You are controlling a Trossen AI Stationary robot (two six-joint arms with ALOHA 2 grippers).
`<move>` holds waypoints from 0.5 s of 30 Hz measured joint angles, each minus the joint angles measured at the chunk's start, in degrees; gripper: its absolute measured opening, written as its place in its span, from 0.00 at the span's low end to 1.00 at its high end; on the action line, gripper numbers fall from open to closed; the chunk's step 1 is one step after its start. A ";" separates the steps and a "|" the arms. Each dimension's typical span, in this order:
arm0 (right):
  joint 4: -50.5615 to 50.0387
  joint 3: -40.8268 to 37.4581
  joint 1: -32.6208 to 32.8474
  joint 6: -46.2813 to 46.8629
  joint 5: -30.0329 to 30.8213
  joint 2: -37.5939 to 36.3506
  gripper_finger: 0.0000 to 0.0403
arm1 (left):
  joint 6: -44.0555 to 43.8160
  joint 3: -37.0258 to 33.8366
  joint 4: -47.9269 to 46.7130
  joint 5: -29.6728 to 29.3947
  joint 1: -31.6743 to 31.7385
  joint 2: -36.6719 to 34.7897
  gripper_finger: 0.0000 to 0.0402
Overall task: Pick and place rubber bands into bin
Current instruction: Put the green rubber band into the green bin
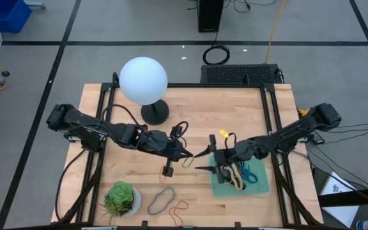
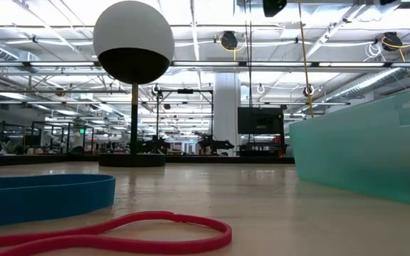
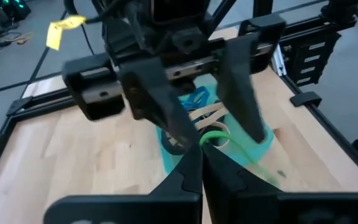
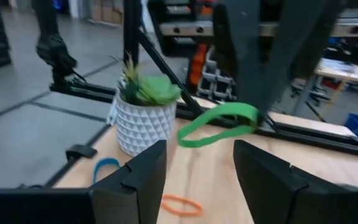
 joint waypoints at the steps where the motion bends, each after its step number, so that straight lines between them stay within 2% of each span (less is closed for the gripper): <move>1: 1.24 0.00 -0.24 0.10 -0.73 0.60 0.44 | 0.25 0.00 0.00 -0.02 0.06 0.00 0.01; 7: 7.76 0.00 -1.52 1.34 -1.96 4.25 0.42 | 0.90 0.04 0.09 -0.41 0.79 0.00 0.03; 15: 9.76 0.00 -2.18 1.45 -3.49 4.93 0.36 | 1.62 0.04 0.15 -0.51 1.39 0.00 0.03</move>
